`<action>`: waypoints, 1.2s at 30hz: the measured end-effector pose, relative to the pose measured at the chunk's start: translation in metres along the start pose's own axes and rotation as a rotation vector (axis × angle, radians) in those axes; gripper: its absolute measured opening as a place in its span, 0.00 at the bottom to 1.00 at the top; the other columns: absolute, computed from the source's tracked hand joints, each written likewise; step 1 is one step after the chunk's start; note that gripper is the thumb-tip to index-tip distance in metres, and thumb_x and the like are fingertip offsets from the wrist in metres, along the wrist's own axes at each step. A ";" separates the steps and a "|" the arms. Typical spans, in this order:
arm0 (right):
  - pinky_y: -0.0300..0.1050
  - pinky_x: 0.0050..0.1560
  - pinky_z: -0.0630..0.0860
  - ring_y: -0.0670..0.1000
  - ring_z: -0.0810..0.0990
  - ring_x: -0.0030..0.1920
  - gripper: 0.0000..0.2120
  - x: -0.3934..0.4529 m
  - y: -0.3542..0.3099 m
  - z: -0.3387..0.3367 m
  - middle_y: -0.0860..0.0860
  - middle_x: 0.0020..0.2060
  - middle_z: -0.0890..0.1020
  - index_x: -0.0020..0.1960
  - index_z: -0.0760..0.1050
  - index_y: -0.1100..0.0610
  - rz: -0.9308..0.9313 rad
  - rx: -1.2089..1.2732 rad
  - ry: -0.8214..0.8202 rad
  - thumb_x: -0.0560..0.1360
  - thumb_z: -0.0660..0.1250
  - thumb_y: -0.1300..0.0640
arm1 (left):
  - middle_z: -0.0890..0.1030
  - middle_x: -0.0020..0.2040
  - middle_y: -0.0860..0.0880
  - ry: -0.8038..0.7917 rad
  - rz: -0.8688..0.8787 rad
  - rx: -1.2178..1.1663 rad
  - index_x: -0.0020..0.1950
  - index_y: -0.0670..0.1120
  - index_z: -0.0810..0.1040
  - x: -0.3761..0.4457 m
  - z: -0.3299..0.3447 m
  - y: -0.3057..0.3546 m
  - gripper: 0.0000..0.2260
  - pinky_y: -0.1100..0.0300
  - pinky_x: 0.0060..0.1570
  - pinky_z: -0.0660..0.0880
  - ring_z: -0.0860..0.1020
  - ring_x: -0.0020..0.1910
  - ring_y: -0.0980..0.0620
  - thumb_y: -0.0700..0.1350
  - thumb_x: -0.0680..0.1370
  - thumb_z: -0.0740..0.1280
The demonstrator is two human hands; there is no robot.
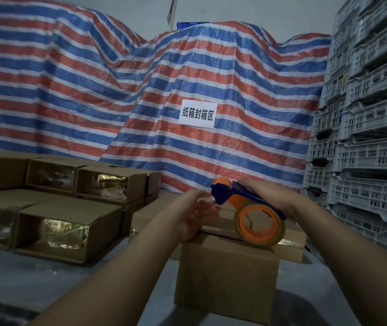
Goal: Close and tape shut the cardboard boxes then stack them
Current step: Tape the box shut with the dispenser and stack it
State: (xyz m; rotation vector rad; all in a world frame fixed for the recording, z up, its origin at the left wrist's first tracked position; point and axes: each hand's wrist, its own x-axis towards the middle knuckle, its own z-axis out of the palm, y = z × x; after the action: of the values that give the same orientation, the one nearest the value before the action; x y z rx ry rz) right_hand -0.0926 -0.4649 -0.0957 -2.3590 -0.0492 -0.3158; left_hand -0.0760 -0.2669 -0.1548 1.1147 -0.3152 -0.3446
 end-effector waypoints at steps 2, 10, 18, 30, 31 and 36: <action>0.48 0.48 0.77 0.47 0.82 0.32 0.25 0.001 0.000 0.000 0.51 0.34 0.85 0.51 0.80 0.55 0.004 -0.021 0.007 0.81 0.56 0.35 | 0.73 0.23 0.51 -0.024 -0.025 -0.018 0.50 0.40 0.76 0.002 -0.001 0.001 0.10 0.59 0.52 0.77 0.74 0.23 0.56 0.45 0.82 0.61; 0.49 0.51 0.77 0.48 0.82 0.34 0.25 0.002 0.002 0.000 0.52 0.35 0.85 0.50 0.80 0.55 0.007 -0.020 0.006 0.81 0.56 0.35 | 0.84 0.46 0.41 0.161 0.014 0.024 0.49 0.39 0.77 0.004 0.009 -0.001 0.04 0.62 0.34 0.79 0.84 0.46 0.48 0.39 0.80 0.65; 0.43 0.44 0.74 0.43 0.81 0.30 0.21 0.005 -0.012 0.000 0.47 0.30 0.84 0.49 0.78 0.54 -0.001 -0.099 -0.057 0.83 0.55 0.39 | 0.76 0.38 0.46 0.299 0.073 0.303 0.47 0.43 0.74 0.009 0.010 -0.010 0.07 0.63 0.36 0.68 0.73 0.34 0.53 0.35 0.78 0.59; 0.39 0.34 0.74 0.45 0.77 0.25 0.22 -0.001 -0.010 -0.023 0.50 0.29 0.81 0.47 0.78 0.58 0.165 -0.096 -0.171 0.84 0.56 0.42 | 0.79 0.58 0.41 0.448 0.131 -0.186 0.69 0.38 0.70 0.016 -0.001 -0.021 0.16 0.53 0.47 0.80 0.77 0.46 0.52 0.37 0.83 0.56; 0.41 0.37 0.74 0.46 0.78 0.26 0.21 -0.001 -0.009 -0.019 0.50 0.30 0.82 0.48 0.78 0.58 0.148 -0.086 -0.156 0.84 0.57 0.42 | 0.77 0.60 0.41 0.425 0.120 -0.247 0.69 0.39 0.70 0.013 -0.001 -0.021 0.16 0.51 0.54 0.79 0.76 0.52 0.51 0.36 0.83 0.54; 0.42 0.40 0.73 0.45 0.78 0.26 0.20 -0.003 -0.011 -0.012 0.49 0.29 0.82 0.49 0.77 0.57 0.108 -0.134 -0.122 0.83 0.57 0.42 | 0.74 0.38 0.45 0.496 0.258 -0.015 0.50 0.43 0.73 0.010 -0.016 -0.027 0.04 0.57 0.41 0.78 0.75 0.36 0.51 0.40 0.81 0.59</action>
State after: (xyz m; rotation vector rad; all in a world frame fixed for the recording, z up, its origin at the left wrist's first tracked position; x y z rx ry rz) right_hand -0.0991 -0.4649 -0.0804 -2.5007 0.0425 -0.1264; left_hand -0.0636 -0.2689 -0.1849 1.0907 -0.0141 0.1607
